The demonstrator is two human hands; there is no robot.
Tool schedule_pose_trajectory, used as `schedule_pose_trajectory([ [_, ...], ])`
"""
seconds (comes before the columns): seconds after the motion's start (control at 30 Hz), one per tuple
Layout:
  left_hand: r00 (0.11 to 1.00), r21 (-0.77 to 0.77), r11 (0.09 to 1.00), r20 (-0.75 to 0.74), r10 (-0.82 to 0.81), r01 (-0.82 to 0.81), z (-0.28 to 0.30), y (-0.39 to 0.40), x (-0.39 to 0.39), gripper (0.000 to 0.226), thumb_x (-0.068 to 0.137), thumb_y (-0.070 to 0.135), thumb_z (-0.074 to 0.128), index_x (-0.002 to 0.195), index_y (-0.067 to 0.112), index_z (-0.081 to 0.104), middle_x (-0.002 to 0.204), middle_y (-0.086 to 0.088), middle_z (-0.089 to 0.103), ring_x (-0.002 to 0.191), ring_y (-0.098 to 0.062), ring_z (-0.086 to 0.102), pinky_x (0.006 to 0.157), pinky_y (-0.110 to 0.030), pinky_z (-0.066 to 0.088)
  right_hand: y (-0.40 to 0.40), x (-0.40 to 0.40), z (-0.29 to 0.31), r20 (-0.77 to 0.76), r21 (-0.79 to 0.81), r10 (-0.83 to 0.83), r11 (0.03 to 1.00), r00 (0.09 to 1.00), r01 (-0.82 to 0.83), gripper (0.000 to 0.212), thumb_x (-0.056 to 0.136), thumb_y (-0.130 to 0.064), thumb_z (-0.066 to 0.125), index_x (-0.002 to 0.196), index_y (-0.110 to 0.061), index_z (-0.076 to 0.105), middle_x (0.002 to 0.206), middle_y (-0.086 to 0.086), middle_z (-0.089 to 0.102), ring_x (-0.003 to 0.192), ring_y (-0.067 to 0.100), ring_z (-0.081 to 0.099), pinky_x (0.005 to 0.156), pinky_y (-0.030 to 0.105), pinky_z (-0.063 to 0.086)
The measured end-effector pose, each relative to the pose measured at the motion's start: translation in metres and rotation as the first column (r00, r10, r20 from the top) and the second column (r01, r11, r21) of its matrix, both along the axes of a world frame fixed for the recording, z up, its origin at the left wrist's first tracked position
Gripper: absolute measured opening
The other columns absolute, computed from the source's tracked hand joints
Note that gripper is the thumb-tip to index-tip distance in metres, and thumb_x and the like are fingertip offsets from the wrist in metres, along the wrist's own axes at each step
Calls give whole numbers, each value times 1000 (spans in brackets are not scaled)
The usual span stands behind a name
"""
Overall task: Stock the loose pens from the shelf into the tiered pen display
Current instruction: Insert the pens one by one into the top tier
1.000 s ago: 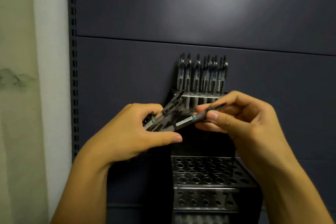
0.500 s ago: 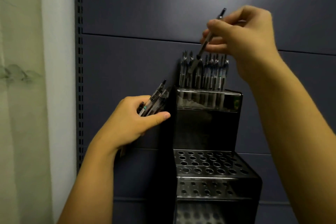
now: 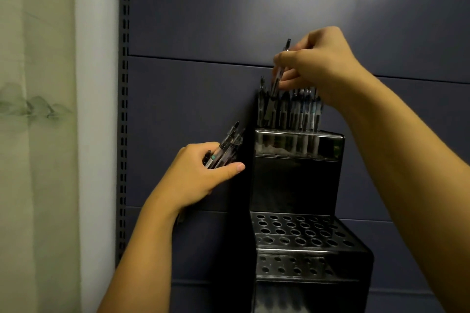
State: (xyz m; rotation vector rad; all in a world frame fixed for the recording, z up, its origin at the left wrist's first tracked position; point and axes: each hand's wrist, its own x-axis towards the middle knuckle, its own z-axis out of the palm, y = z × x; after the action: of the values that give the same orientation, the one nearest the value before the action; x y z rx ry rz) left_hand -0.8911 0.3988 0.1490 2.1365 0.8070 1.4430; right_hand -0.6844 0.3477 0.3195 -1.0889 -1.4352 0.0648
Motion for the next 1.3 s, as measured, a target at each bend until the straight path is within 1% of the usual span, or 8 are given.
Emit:
schedule_pose_trajectory([
  [0.1, 1000, -6, 1000, -6, -4, 4, -1, 2, 0, 38, 81, 42, 82, 66, 20, 55, 56, 3, 48, 49, -16, 46, 49, -34, 43, -3, -1, 0, 11, -7, 10, 1000, 1000, -9, 25, 87, -9, 79, 74, -8, 57, 56, 10, 64, 58, 30, 73, 59, 37, 63],
  [0.4, 1000, -33, 999, -21, -12, 12, -4, 2, 3, 36, 82, 41, 81, 82, 9, 65, 60, -4, 55, 50, -16, 50, 48, -29, 43, 1, -12, -17, 138, -172, -6, 985, 990, 30, 21, 87, -9, 79, 75, -1, 63, 72, 24, 72, 65, 34, 75, 61, 37, 64],
  [0.53, 1000, -33, 999, -9, -5, 5, -4, 1, 4, 33, 82, 40, 81, 73, 16, 61, 56, 1, 51, 48, -16, 49, 47, -28, 43, -3, -18, -18, 229, -146, -93, 981, 969, 129, 22, 86, -10, 79, 74, 2, 66, 72, 22, 73, 62, 32, 75, 62, 40, 65],
  [0.67, 1000, -40, 999, -5, -12, 12, -3, -2, 6, 35, 83, 39, 81, 77, 10, 61, 56, -1, 51, 47, -17, 49, 46, -30, 41, -3, -23, -12, 314, -135, -184, 962, 931, 236, 16, 86, -5, 76, 87, 10, 69, 71, 21, 72, 56, 31, 74, 58, 41, 64],
  [0.8, 1000, -52, 999, 15, -14, 14, -3, -3, 7, 36, 83, 39, 81, 71, 15, 57, 55, 0, 50, 48, -18, 49, 47, -30, 42, 1, -26, -21, 427, -167, -244, 925, 870, 342, 16, 91, -8, 72, 83, 6, 70, 66, 16, 72, 51, 26, 72, 57, 39, 64],
  [1.07, 1000, -45, 999, 18, 5, -4, -3, -1, 9, 36, 83, 40, 81, 68, 20, 55, 53, 3, 50, 46, -18, 50, 48, -34, 42, 2, -24, -27, 465, -73, -324, 914, 824, 400, 30, 85, -22, 79, 93, 6, 71, 82, 21, 75, 69, 36, 75, 68, 51, 64],
  [1.2, 999, -49, 999, 42, 11, -9, -3, -1, 6, 34, 83, 40, 81, 68, 21, 57, 53, 3, 50, 47, -19, 50, 48, -34, 42, -16, -26, -29, 564, 11, -402, 877, 721, 480, 52, 75, -55, 84, 83, -5, 72, 72, 9, 68, 70, 27, 70, 69, 39, 61],
  [1.3, 999, -61, 998, 42, -3, 5, -1, -3, 5, 33, 83, 39, 81, 78, 12, 62, 56, -2, 54, 48, -21, 51, 49, -35, 43, -36, -33, -30, 694, 48, -238, 957, 680, 286, 34, 75, -51, 84, 82, -19, 76, 71, -6, 66, 69, 5, 64, 58, 20, 48],
])
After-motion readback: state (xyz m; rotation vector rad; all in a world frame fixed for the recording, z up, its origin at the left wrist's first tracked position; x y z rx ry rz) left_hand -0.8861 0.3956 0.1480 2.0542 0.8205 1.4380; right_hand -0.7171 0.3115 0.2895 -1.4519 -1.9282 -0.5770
